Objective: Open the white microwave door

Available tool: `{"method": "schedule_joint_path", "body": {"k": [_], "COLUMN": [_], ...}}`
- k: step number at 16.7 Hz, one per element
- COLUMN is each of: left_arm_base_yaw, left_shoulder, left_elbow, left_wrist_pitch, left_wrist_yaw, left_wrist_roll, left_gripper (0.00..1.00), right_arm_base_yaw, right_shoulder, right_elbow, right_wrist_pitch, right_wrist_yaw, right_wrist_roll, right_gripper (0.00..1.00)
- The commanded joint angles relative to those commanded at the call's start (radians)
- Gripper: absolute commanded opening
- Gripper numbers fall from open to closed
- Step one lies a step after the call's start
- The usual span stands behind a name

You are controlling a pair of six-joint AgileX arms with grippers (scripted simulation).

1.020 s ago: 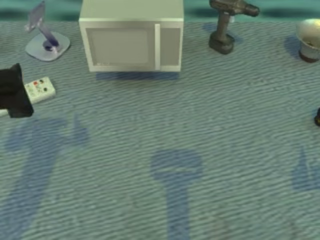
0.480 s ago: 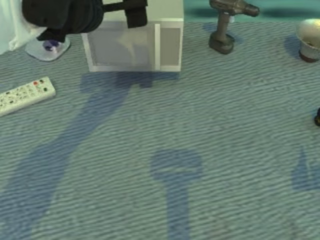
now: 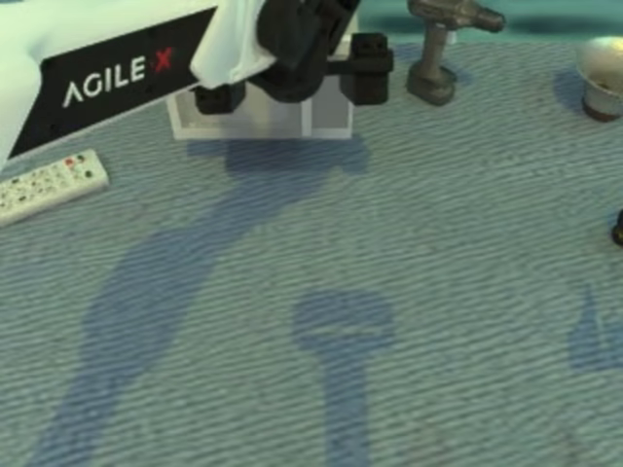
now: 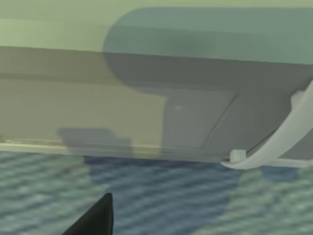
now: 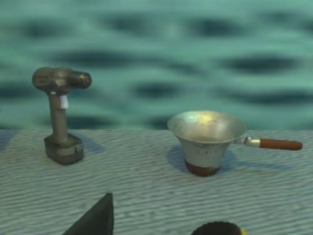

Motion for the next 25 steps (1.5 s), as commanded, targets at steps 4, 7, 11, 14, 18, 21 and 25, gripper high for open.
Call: {"method": "schedule_joint_path", "body": {"k": [4, 7, 11, 14, 18, 21, 25], "left_arm_base_yaw": [-0.003, 0.005, 0.040, 0.059, 0.059, 0.059, 0.059], "left_shoulder": [0.009, 0.025, 0.169, 0.225, 0.225, 0.225, 0.225], "left_elbow": [0.009, 0.017, 0.081, 0.110, 0.110, 0.110, 0.110], "left_wrist_pitch": [-0.004, 0.010, 0.089, 0.129, 0.130, 0.130, 0.130], "left_wrist_yaw": [-0.002, 0.003, 0.025, 0.038, 0.038, 0.038, 0.038], "left_wrist_roll": [-0.002, 0.005, 0.036, 0.053, 0.053, 0.053, 0.053], "left_gripper": [1.00, 1.00, 1.00, 1.00, 0.92, 0.70, 0.40], "right_arm_base_yaw": [0.000, 0.000, 0.000, 0.000, 0.000, 0.000, 0.000], "right_shoulder": [0.000, 0.000, 0.000, 0.000, 0.000, 0.000, 0.000], "right_elbow": [0.000, 0.000, 0.000, 0.000, 0.000, 0.000, 0.000], "right_wrist_pitch": [0.000, 0.000, 0.000, 0.000, 0.000, 0.000, 0.000], "right_wrist_yaw": [0.000, 0.000, 0.000, 0.000, 0.000, 0.000, 0.000], "right_wrist_roll": [0.000, 0.000, 0.000, 0.000, 0.000, 0.000, 0.000], "right_gripper": [1.00, 1.00, 1.00, 1.00, 1.00, 1.00, 1.00]}}
